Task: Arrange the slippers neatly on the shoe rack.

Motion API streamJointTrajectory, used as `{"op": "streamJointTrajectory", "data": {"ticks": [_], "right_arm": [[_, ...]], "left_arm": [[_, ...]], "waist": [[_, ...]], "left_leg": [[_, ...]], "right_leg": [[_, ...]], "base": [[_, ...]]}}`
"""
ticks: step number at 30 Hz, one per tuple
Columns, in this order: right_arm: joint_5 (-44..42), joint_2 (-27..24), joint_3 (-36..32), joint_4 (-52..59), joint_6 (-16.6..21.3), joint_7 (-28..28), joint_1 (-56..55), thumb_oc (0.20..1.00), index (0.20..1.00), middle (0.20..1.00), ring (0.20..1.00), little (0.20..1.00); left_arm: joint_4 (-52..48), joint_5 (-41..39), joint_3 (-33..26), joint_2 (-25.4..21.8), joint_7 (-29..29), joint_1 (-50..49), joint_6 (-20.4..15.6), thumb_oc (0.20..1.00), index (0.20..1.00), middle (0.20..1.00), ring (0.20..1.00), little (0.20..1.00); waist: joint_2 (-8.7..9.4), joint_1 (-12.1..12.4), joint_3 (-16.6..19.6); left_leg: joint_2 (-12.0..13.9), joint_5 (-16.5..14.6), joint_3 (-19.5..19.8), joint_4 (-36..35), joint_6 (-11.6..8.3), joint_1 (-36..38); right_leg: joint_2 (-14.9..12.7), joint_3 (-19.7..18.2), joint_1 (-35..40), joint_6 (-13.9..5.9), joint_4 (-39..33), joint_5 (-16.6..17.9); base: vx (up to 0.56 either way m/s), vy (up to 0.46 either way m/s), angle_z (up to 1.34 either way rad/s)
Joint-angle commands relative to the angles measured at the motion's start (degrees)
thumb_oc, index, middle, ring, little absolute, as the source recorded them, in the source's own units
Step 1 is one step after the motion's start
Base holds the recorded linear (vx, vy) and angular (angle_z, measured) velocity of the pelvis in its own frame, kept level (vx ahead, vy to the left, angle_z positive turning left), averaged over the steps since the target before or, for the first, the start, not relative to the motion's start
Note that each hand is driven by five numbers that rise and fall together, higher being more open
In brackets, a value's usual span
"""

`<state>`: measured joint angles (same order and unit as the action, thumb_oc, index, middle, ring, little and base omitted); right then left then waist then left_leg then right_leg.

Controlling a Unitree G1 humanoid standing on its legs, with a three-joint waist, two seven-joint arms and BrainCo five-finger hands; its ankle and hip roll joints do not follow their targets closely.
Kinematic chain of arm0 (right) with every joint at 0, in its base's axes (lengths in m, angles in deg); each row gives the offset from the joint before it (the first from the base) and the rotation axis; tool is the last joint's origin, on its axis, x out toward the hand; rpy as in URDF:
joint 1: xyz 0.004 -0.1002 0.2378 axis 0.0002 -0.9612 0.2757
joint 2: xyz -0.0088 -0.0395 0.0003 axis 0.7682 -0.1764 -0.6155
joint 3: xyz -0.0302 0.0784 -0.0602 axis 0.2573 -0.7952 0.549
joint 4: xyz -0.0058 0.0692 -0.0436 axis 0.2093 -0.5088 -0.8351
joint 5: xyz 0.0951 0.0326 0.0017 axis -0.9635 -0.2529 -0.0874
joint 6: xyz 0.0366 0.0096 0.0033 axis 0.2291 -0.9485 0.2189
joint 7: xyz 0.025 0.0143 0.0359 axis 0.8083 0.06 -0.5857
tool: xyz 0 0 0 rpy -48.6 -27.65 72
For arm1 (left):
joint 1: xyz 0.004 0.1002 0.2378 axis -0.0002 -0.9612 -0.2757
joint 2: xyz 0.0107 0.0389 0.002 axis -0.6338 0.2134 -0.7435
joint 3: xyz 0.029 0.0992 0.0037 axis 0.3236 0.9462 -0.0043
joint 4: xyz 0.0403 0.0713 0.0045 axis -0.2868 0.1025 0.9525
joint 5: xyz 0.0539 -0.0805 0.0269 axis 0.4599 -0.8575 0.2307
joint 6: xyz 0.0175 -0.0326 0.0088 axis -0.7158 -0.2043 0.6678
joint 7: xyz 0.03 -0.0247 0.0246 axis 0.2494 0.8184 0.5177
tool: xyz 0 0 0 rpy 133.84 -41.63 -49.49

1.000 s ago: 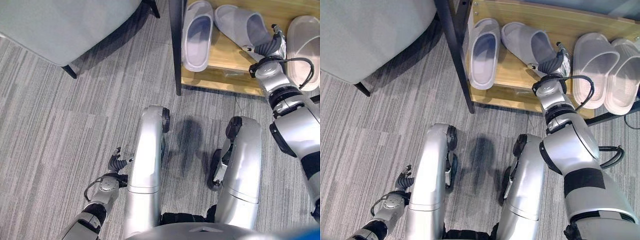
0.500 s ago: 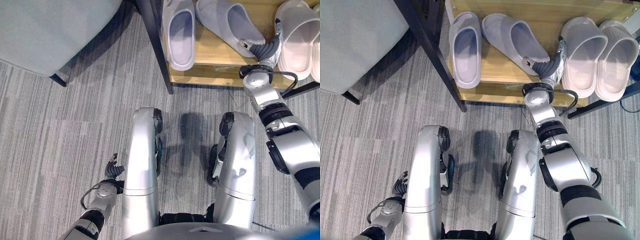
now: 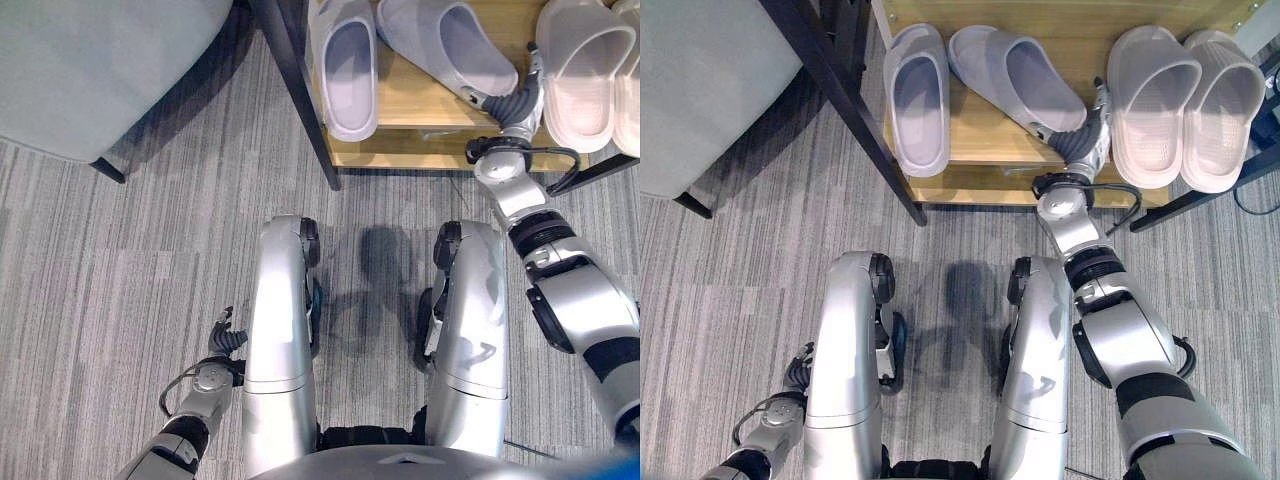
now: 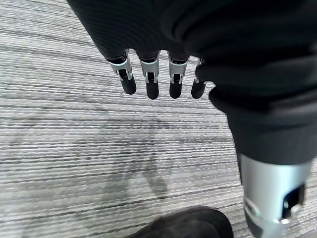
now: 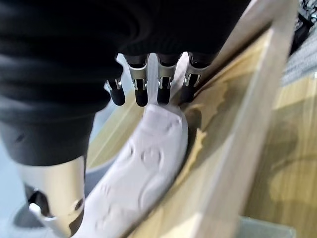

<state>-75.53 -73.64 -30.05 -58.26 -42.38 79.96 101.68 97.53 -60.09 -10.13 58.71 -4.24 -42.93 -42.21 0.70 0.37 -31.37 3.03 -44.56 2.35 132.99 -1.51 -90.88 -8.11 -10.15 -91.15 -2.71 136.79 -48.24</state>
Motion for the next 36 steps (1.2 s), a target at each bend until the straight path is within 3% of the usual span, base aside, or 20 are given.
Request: {"op": "streamJointTrajectory", "data": {"ticks": [1,11,25,33,36], "right_arm": [[-0.9,-1.4,-0.2,7.6,4.3,-0.7,-0.8,1.0,1.0,1.0,1.0,1.0],[2.7,-2.2,-3.5,23.4,6.5,-3.6,-15.8,1.0,1.0,1.0,1.0,1.0],[10.1,-3.9,2.1,28.1,4.8,-8.3,-15.5,1.0,1.0,1.0,1.0,1.0],[14.3,-5.3,-0.2,43.3,5.1,-10.1,-22.6,1.0,1.0,1.0,1.0,1.0],[14.8,-4.1,-2.1,55.8,6.4,-13.2,-32.7,1.0,1.0,1.0,1.0,1.0]], "left_arm": [[-0.9,1.5,2.1,1.2,-1.2,-1.7,-0.7,1.0,1.0,1.0,1.0,1.0],[4.4,4.1,-0.8,3.7,-1.8,0.3,-0.1,1.0,1.0,1.0,1.0,1.0],[7.0,4.9,-2.1,4.0,-1.4,-0.2,-0.3,1.0,1.0,1.0,1.0,1.0],[7.6,5.5,-3.9,4.5,-1.7,0.5,0.2,1.0,1.0,1.0,1.0,1.0],[7.7,6.7,-4.6,5.4,-1.8,0.5,0.6,1.0,1.0,1.0,1.0,1.0]], "waist": [[-0.55,2.6,1.7],[0.09,1.2,2.0],[0.2,1.4,1.7],[0.92,0.5,1.6],[1.54,-0.4,1.6]], "left_leg": [[-3.0,-4.3,4.5,3.2,3.35,0.9],[-3.1,-4.5,4.4,4.5,3.54,0.9],[-3.3,-3.9,4.7,4.4,2.99,0.9],[-3.0,-3.9,4.7,4.6,2.91,0.9],[-2.8,-4.0,4.1,4.4,3.17,0.9]], "right_leg": [[1.2,-6.0,2.7,3.9,2.2,9.7],[1.8,-6.5,3.0,3.27,3.2,10.3],[1.8,-7.1,3.2,3.28,3.5,10.3],[2.2,-7.2,2.9,3.02,3.4,10.8],[2.5,-7.3,2.5,3.12,3.4,10.8]], "base": [[0.0,0.0,0.0],[0.01,-0.003,-0.02],[-0.01,-0.002,0.0],[-0.01,-0.001,0.0],[-0.02,-0.006,-0.04]]}}
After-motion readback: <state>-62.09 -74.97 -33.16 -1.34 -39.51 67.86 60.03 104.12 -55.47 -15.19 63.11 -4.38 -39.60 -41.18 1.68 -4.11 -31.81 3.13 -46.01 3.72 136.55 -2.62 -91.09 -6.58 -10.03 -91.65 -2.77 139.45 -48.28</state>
